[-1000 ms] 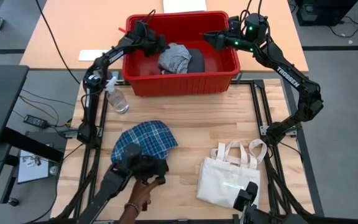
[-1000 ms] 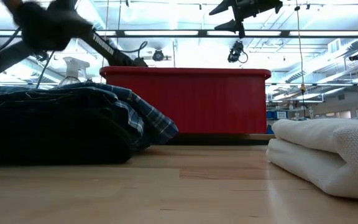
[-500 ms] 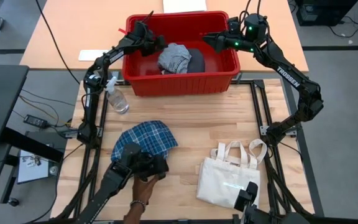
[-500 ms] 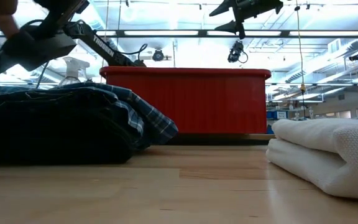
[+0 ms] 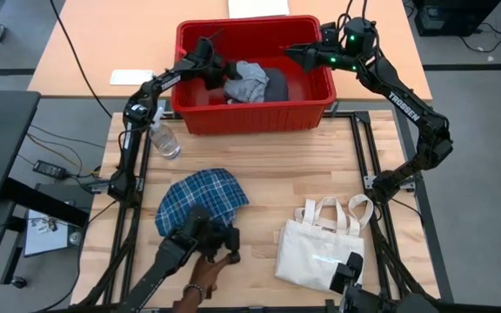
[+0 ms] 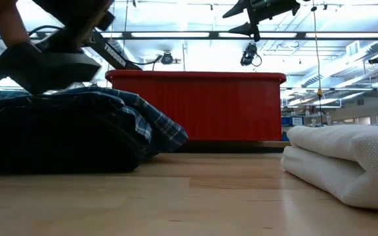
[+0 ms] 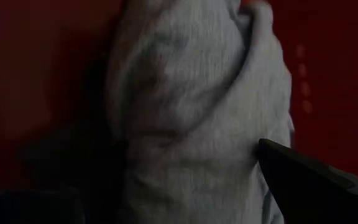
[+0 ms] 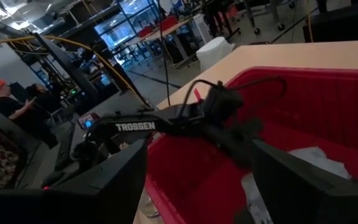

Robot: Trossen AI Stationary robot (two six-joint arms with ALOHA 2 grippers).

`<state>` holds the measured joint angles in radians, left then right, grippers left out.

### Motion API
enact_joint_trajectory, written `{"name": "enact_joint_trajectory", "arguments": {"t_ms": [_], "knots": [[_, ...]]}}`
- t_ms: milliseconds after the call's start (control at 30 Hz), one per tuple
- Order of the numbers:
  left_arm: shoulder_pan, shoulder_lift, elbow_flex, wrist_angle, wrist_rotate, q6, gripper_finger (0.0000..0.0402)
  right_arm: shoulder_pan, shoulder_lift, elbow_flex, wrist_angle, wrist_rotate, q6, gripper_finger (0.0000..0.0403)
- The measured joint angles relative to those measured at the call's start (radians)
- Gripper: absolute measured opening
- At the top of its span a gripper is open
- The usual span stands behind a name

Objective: Fold laundry
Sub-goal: Remove the gray shirt from the red bin

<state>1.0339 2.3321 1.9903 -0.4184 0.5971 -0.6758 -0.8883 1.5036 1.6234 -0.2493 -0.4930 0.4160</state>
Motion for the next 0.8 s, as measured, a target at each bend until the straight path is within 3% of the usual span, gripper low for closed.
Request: {"name": "enact_joint_trajectory", "arguments": {"t_ms": [233,400,567,800], "knots": [[-0.033,0.007,-0.001,0.142,0.239,0.032,0.0345,0.000,0.000,0.000,0.000,-0.022,0.000,0.0286],[-0.051,-0.009,-0.001,0.298,0.239,0.011,0.0345,0.000,0.000,0.000,0.000,-0.024,0.000,0.0286],[-0.073,-0.008,-0.001,0.269,0.200,-0.067,0.0345,0.000,0.000,0.000,0.000,-0.025,0.000,0.0286],[-0.129,-0.007,-0.001,0.330,0.305,0.015,0.0345,0.000,0.000,0.000,0.000,-0.025,-0.006,0.0286]]}}
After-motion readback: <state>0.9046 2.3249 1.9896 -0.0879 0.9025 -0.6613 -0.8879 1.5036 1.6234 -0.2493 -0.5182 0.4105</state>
